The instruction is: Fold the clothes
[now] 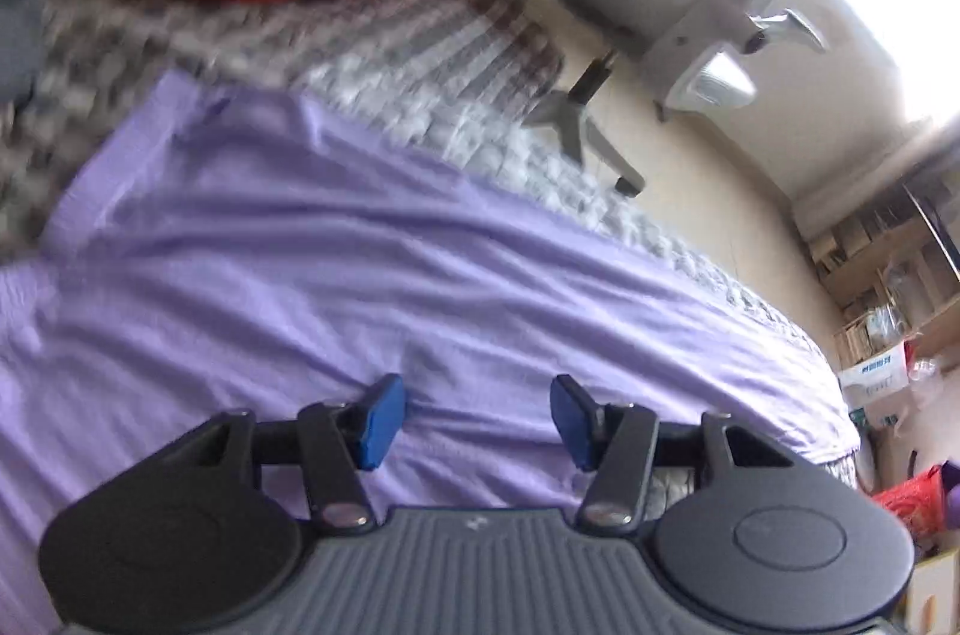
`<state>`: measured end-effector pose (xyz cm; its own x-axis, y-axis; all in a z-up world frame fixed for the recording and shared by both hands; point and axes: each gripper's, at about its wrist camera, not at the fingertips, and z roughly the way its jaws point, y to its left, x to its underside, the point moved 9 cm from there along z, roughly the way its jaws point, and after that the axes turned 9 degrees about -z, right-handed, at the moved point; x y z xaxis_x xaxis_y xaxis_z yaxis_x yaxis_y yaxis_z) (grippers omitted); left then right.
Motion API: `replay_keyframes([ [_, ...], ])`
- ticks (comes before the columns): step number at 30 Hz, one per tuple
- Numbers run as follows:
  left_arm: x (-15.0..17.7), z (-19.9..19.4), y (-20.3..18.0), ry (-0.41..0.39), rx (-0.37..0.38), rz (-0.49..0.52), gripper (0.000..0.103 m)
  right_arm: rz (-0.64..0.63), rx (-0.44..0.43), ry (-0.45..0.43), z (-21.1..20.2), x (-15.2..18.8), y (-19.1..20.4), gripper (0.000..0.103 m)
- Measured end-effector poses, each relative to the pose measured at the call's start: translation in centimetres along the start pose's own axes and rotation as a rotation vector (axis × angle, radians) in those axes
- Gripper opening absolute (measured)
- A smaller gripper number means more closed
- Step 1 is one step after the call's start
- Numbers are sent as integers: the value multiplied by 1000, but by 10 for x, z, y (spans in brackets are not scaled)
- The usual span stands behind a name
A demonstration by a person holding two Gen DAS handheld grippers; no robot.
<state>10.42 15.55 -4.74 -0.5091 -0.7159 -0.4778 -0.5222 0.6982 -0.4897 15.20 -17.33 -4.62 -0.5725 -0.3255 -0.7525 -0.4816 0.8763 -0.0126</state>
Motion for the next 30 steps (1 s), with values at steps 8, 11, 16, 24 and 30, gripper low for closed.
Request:
replay_keyframes([
  [8,4,5,-9,-59,-111,188,58,143,-62,25,23,-24,-21,43],
  [11,3,5,-9,-58,-110,192,61,292,-133,46,38,-38,-32,43],
  [16,7,7,-10,-74,-132,265,61,362,-54,17,66,-67,-48,43],
  [24,14,12,-17,-102,-180,357,66,201,143,-22,80,-69,-74,45],
  [30,15,12,-19,-115,-197,375,68,506,48,-71,83,-68,-140,46],
])
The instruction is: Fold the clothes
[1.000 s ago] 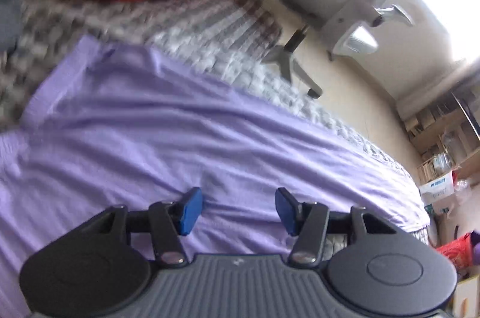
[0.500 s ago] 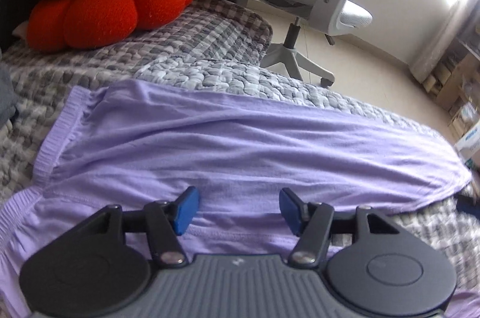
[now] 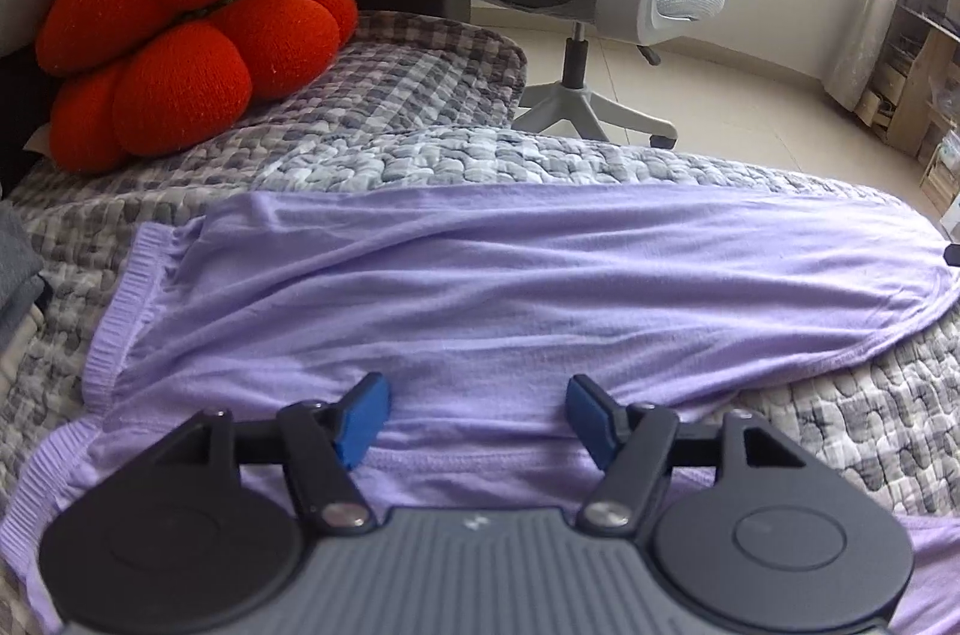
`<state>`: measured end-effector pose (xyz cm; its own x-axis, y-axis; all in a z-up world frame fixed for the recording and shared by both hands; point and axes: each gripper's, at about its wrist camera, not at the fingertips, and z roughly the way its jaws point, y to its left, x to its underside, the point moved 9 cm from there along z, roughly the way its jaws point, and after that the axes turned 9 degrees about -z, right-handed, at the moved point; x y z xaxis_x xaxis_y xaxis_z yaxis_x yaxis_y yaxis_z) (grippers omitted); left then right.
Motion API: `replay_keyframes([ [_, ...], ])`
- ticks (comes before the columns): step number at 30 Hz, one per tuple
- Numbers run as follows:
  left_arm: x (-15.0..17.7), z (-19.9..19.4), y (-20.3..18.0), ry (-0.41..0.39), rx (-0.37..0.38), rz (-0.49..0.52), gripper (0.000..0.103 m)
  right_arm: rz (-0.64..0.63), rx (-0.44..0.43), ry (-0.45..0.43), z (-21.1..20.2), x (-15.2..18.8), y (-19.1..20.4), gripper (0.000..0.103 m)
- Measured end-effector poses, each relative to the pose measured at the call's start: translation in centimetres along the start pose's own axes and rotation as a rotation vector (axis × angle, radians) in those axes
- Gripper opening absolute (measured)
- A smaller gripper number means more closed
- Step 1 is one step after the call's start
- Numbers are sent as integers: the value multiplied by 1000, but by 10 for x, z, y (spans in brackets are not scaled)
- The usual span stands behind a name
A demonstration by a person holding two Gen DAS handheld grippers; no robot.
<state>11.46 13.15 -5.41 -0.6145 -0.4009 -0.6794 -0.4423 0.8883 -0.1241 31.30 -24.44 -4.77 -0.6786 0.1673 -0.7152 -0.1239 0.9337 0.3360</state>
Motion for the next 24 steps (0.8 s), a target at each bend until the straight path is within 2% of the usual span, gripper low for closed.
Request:
replay_keyframes([
  [3,0,0,1,-7,-2,-3,68,81,19,-40,-1,-13,-25,46],
  [8,1,1,-3,-21,-23,10,71,107,67,-55,4,-20,-41,46],
  [10,1,2,-4,-27,-29,17,72,106,86,-63,7,-23,-44,46],
  [14,0,3,-3,-27,-25,18,73,-6,164,-75,16,-26,-39,46],
  [18,0,4,-3,-29,-26,23,73,28,159,-68,24,-24,-45,44],
  [19,0,4,-3,-31,-27,24,73,41,155,-70,24,-25,-47,41],
  [23,-1,4,0,-36,-37,16,73,66,185,-86,23,-28,-55,12],
  [24,-1,4,1,-38,-39,15,73,71,193,-90,22,-28,-57,9],
])
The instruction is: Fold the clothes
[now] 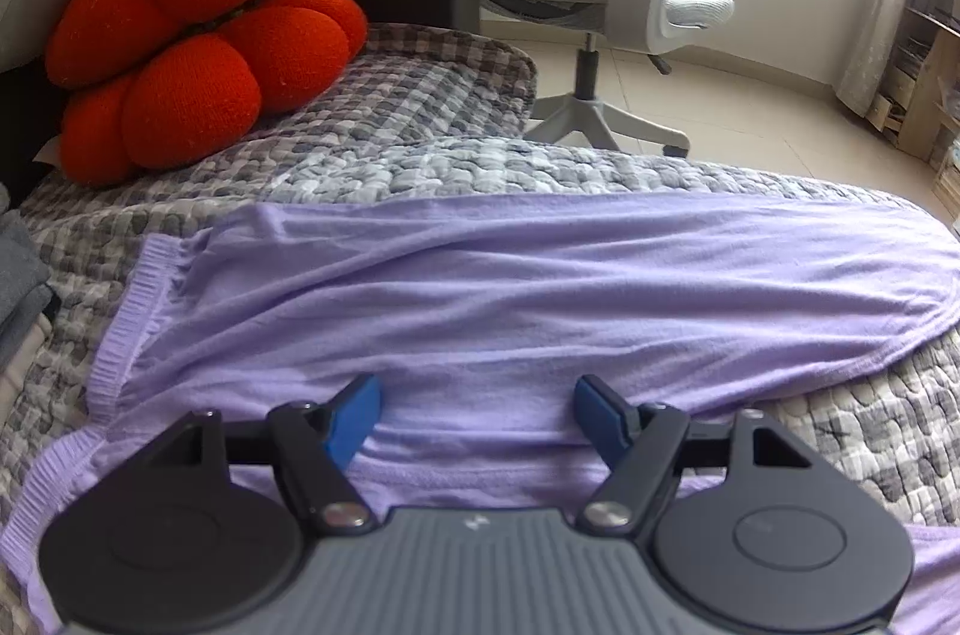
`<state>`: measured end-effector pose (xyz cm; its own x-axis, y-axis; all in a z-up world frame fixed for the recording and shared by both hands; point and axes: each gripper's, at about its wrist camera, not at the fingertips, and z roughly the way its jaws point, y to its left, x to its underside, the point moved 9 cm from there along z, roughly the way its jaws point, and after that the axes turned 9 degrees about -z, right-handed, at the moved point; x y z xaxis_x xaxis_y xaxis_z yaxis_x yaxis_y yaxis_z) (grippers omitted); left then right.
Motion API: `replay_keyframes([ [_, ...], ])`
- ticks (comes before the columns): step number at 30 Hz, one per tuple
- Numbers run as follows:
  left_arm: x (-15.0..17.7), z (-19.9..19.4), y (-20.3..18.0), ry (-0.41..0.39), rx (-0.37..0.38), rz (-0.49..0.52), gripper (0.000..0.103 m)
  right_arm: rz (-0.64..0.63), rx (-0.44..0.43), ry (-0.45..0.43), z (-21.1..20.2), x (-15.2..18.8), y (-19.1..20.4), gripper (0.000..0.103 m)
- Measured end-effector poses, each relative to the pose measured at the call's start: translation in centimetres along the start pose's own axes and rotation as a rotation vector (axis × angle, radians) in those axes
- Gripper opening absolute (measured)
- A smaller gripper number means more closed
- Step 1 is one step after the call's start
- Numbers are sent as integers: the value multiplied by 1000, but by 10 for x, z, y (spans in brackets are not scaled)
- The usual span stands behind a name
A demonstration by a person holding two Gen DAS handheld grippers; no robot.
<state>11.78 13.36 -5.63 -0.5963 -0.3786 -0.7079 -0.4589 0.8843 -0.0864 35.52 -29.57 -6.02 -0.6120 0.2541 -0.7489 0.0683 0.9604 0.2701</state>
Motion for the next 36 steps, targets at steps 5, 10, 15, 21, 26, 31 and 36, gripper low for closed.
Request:
replay_keyframes([
  [5,-1,0,3,-4,-7,-8,72,-30,65,-11,0,-1,-4,4],
  [10,-3,-1,7,1,-8,-22,72,-22,118,-2,2,-2,-19,4],
  [15,-4,-1,12,7,-7,-39,72,-31,214,-6,0,-3,-38,4],
  [21,-7,-2,17,11,-11,-68,72,-79,211,-17,-11,-5,-22,12],
  [26,-9,-3,24,6,-32,-86,72,-352,175,-70,-22,-3,29,12],
  [31,-11,-5,34,3,-47,-122,71,-588,191,-110,-41,8,67,13],
  [36,-13,-5,42,11,-54,-152,70,-758,173,-144,-57,23,95,13],
])
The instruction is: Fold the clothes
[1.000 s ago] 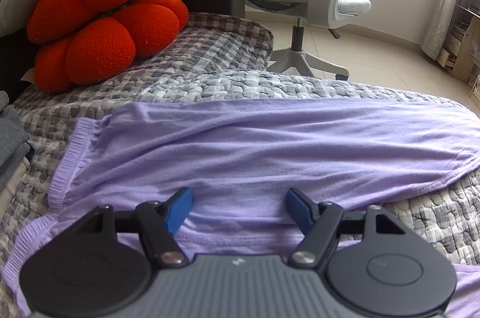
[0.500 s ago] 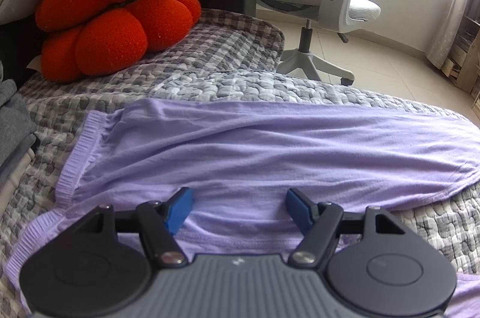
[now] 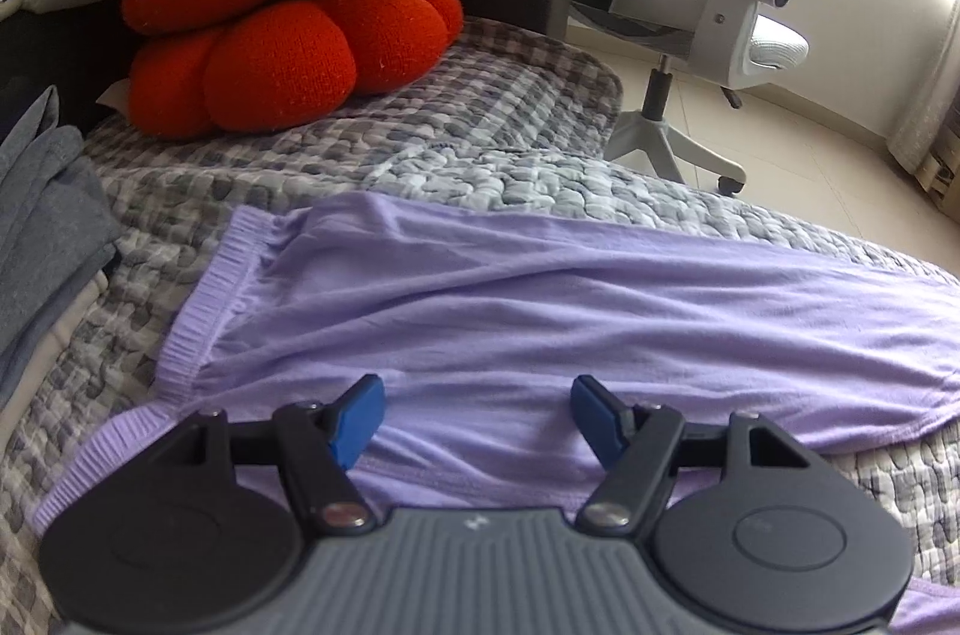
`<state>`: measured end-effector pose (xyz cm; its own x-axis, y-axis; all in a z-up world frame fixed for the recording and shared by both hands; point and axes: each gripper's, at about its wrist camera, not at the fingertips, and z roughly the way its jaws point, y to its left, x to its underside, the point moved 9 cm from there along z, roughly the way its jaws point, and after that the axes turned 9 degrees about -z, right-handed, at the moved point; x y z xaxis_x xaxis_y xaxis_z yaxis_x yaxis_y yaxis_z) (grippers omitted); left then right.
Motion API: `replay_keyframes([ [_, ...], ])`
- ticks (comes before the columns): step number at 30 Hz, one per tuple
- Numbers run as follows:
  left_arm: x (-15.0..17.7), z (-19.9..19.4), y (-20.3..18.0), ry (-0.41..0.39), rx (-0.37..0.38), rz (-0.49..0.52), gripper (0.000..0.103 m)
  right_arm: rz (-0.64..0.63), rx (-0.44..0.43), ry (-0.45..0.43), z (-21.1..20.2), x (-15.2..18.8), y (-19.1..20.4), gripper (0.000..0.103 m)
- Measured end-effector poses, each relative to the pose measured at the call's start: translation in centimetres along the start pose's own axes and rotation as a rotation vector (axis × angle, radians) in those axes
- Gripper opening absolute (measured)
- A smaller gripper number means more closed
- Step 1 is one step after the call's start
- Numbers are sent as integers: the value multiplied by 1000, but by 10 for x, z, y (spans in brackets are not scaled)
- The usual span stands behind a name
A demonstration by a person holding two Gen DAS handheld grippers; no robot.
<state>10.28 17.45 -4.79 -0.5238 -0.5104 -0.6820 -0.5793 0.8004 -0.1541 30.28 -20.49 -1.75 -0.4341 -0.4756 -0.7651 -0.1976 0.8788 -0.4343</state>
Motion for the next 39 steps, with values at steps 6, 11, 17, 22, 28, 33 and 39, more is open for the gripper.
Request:
replay_keyframes([
  [6,2,1,0,13,-4,7,70,-102,-25,-40,-19,-8,24,14],
  [11,3,1,1,22,0,2,71,-133,-35,-54,-25,-13,36,14],
  [17,0,-1,6,12,-13,-31,70,-189,-21,-76,-33,-18,50,14],
  [22,-1,-1,8,6,-26,-26,70,-204,-40,-85,-39,-21,59,14],
  [28,2,1,3,16,-30,2,70,-221,-110,-83,-44,-22,81,14],
  [33,1,0,9,21,-26,-22,70,-177,-315,-47,-54,-21,115,15],
  [39,1,1,6,26,-15,-2,70,-65,-582,30,-69,-24,157,17],
])
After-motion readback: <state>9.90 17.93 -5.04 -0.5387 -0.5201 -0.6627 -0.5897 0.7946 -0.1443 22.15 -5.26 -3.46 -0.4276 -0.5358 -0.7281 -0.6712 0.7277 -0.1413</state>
